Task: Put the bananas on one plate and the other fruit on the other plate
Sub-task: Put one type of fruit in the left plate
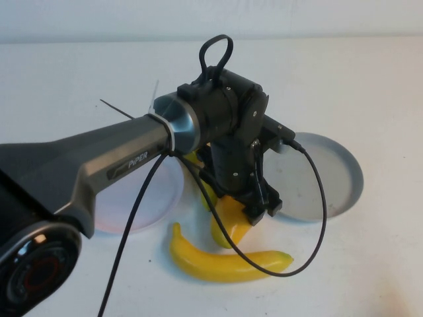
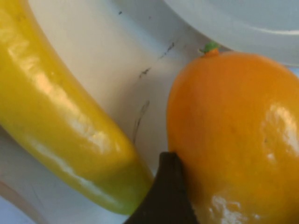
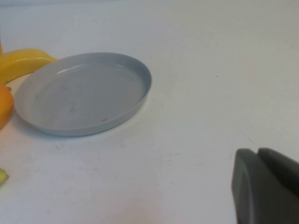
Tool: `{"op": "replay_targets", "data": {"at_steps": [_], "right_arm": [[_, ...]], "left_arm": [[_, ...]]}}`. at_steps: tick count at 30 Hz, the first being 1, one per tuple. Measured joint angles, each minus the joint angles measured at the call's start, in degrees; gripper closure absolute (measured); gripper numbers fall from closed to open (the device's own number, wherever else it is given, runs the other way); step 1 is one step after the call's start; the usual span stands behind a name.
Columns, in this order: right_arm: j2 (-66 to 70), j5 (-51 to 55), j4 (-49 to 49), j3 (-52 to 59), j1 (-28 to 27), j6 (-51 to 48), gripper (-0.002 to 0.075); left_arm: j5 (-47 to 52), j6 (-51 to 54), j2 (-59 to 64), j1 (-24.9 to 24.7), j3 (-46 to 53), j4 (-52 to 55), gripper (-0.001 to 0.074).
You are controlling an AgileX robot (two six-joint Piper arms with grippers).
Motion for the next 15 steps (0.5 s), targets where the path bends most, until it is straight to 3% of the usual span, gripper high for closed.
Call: {"op": "replay_targets", "data": {"at_steps": [11,15], "right_arm": [[0.00,0.00,0.00,0.00,0.00,0.00,0.0741],[0.00,0.00,0.00,0.00,0.00,0.00,0.0741]], "left_arm": [[2.10,0.23,-4.99,0.19,-2.26,0.00,0.0193],[4.96,0.10,-8.56,4.91,-2.63,0.00,0.0193]]}}
